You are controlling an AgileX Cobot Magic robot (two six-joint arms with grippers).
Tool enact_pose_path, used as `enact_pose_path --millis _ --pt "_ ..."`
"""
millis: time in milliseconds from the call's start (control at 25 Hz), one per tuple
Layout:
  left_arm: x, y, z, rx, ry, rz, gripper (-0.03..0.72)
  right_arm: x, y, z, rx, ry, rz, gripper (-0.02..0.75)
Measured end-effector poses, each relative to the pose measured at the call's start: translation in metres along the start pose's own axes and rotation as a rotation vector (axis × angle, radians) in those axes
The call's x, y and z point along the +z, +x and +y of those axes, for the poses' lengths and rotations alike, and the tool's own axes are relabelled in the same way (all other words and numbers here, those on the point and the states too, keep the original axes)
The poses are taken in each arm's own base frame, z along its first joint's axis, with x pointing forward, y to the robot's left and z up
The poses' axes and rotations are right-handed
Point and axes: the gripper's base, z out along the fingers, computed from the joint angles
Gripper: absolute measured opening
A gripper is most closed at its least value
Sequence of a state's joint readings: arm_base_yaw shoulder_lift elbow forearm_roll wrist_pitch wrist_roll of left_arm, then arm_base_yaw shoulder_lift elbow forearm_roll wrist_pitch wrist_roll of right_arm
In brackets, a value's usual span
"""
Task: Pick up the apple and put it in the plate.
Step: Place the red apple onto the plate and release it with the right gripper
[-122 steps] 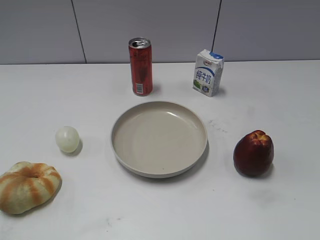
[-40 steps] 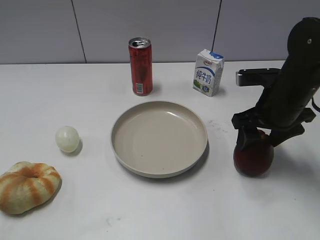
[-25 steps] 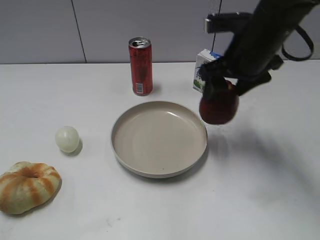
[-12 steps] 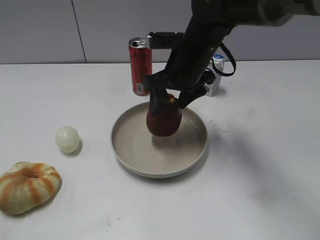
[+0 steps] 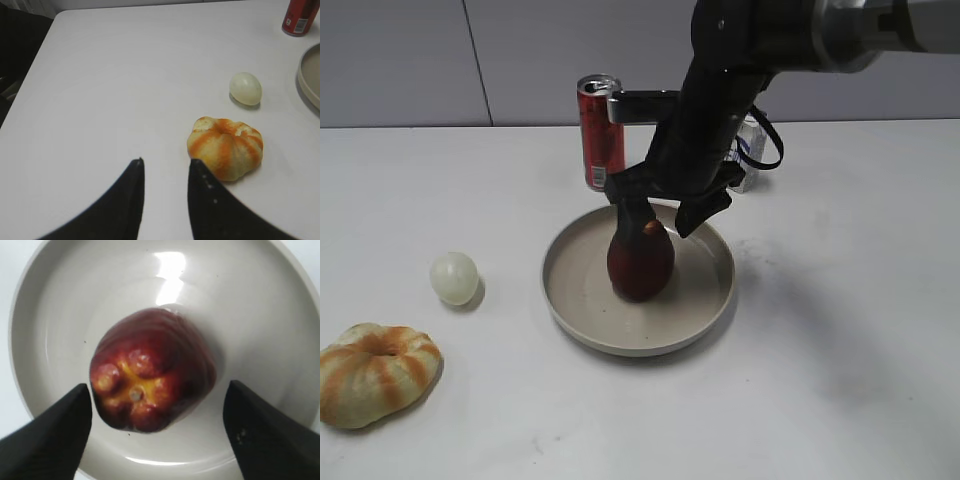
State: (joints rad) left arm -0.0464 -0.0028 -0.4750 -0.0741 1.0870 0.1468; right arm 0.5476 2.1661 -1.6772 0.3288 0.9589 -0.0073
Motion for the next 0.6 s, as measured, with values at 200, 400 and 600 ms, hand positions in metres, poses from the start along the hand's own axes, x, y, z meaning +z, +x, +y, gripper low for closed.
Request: enact_pose_path --millis 200,400,600 --pt "0.0 0.0 0.0 0.0 0.0 0.0 0.236 -0.017 -0.005 0.006 -0.029 0.002 0.029 0.619" --pt "0.0 0.0 0.0 0.0 0.0 0.0 0.236 -0.059 -0.022 0.004 -0.101 0.099 -0.004 0.618" --pt "0.0 0.0 0.0 0.0 0.0 0.0 0.236 -0.094 -0.031 -0.036 -0.055 0.277 -0.085 0.599"
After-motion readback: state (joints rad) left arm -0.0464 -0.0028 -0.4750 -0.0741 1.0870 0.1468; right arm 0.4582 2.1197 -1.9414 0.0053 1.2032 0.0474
